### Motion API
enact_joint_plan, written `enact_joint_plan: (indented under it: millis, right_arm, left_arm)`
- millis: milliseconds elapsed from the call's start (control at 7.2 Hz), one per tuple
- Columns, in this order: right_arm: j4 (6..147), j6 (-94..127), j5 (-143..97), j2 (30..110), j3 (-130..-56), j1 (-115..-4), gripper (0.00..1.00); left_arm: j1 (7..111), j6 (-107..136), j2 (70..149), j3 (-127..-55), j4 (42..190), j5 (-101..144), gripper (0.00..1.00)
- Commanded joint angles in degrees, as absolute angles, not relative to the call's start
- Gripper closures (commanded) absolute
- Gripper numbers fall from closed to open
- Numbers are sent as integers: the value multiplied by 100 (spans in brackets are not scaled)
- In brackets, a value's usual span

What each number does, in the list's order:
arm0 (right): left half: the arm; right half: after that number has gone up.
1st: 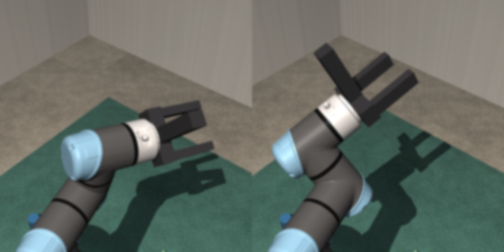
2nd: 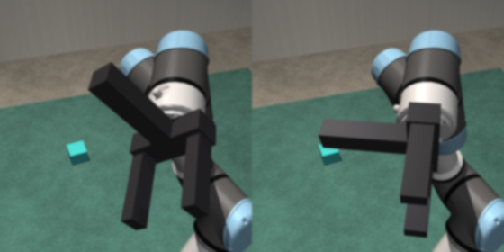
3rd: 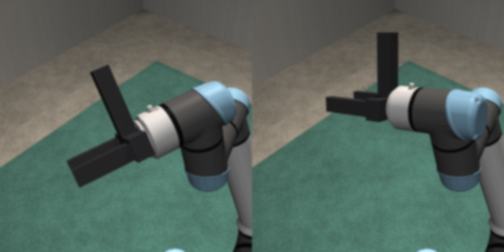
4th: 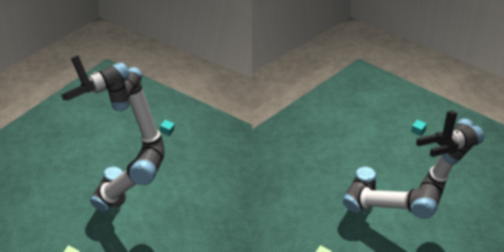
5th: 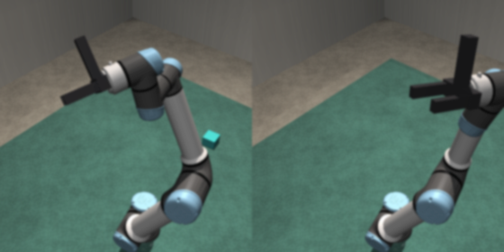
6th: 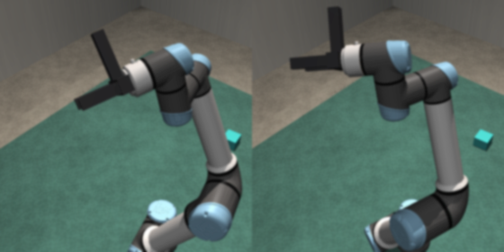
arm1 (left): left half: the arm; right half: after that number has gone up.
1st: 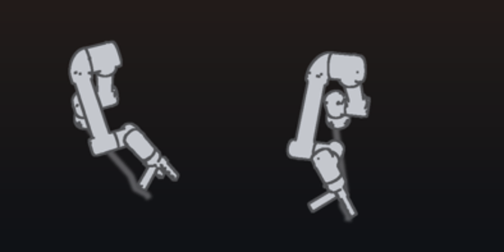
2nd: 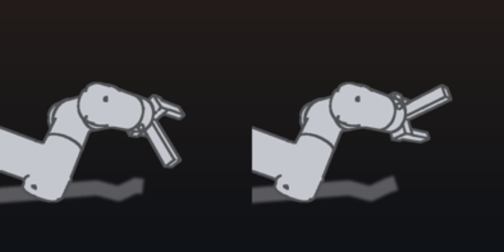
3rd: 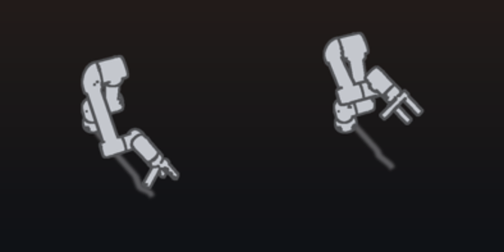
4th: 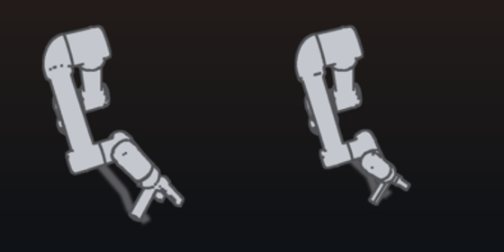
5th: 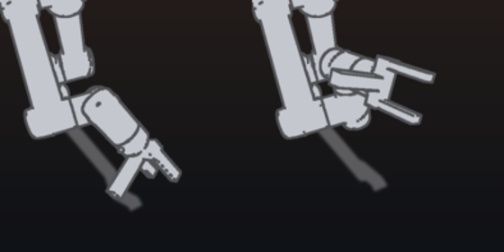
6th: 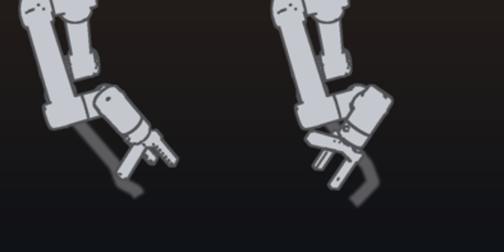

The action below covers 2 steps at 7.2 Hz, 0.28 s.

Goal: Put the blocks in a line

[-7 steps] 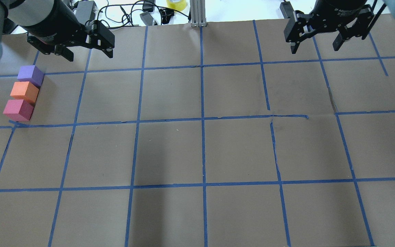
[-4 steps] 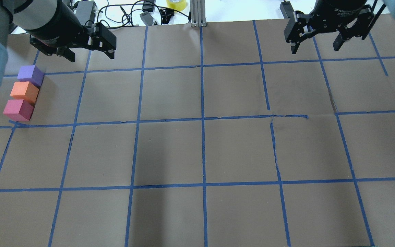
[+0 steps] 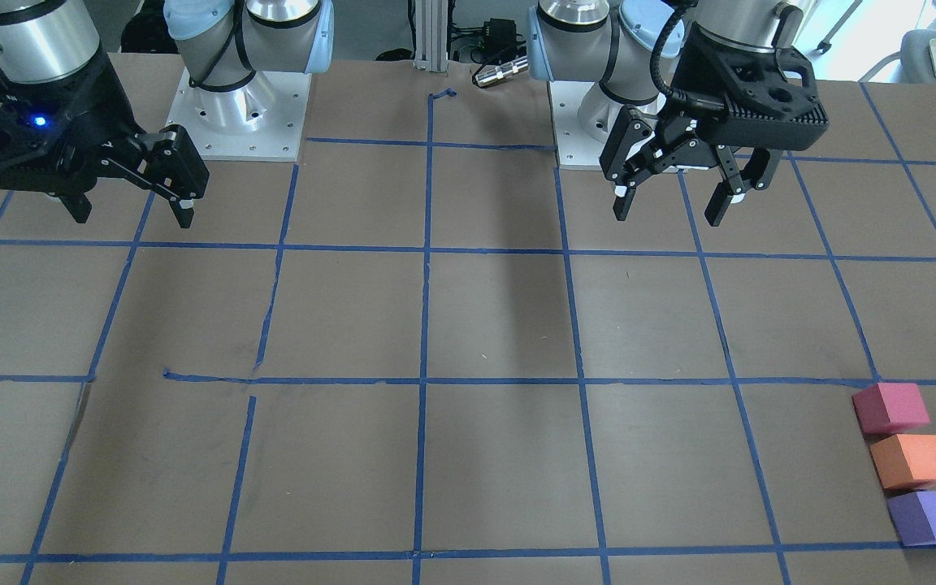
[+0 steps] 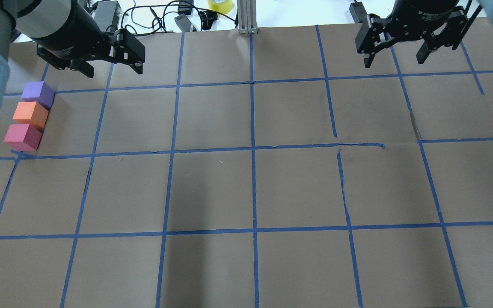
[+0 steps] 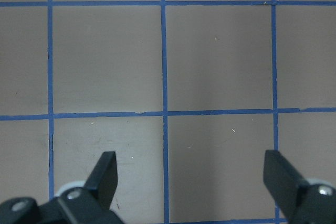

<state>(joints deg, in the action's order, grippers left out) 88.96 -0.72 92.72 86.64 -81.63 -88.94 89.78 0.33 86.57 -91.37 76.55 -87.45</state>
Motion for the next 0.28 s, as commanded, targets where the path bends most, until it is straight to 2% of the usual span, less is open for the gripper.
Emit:
enact_joint_plan:
  millis: [0, 139]
  right_arm:
    - [8886, -70, 9272, 8666, -8165, -8895, 0]
    - [8886, -70, 9281, 8666, -8165, -8895, 0]
  left_arm:
    - [8956, 35, 8648, -9141, 7655, -8754, 0]
    - [8956, 26, 8657, -9141, 7655, -8754, 0]
